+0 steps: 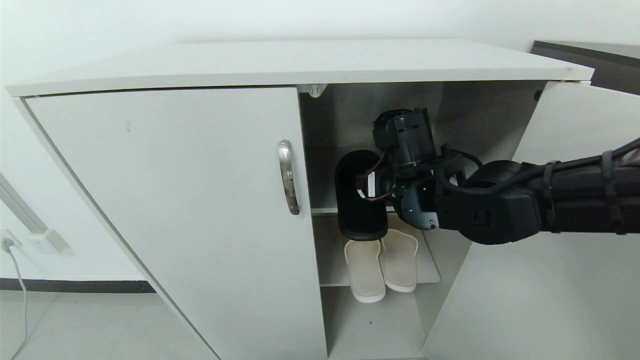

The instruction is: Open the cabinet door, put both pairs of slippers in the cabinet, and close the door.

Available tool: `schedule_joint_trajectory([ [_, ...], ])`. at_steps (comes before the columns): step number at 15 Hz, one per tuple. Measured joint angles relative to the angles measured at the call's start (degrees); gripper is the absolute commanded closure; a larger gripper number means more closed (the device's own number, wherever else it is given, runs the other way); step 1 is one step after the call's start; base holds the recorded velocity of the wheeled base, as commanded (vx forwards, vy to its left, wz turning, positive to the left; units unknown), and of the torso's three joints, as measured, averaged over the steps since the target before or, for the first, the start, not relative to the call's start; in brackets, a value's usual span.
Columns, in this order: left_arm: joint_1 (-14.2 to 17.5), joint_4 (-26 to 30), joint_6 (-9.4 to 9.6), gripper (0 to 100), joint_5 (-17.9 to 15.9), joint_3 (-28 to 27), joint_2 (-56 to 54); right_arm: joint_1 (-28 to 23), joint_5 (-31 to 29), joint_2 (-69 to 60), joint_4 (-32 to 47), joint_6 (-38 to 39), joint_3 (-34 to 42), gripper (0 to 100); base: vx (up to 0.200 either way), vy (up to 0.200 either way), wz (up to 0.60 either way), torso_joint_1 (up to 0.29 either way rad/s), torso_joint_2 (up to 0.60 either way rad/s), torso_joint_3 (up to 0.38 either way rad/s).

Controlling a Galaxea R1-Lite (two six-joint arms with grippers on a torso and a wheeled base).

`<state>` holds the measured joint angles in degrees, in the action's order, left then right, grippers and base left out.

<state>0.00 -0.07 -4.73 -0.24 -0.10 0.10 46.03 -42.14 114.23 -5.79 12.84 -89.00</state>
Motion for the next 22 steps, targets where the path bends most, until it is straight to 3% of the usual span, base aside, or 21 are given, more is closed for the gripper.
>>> schedule_joint_trajectory([
  [6,0.0,0.0,0.00,100,0.0,0.0,0.0,4.6,0.3,-8.3,-0.7,0.9,10.7,0,0.000,0.000,0.00,0.000,0.00,0.000],
  [9,0.0,0.0,0.00,100,0.0,0.0,0.0,7.4,2.7,-13.3,-5.2,1.1,18.5,0,0.000,0.000,0.00,0.000,0.00,0.000],
  [10,0.0,0.0,0.00,100,0.0,0.0,0.0,8.1,3.9,-14.9,-7.6,0.8,21.5,100,0.000,0.000,0.00,0.000,0.00,0.000],
  [13,0.0,0.0,0.06,100,0.0,0.0,0.0,9.4,5.2,-18.1,-13.4,0.0,27.7,100,0.000,0.000,0.00,0.000,0.00,0.000],
  [22,0.0,0.0,0.09,100,0.0,0.0,0.0,9.5,5.3,-17.6,-14.5,0.3,29.4,100,0.000,0.000,0.00,0.000,0.00,0.000],
])
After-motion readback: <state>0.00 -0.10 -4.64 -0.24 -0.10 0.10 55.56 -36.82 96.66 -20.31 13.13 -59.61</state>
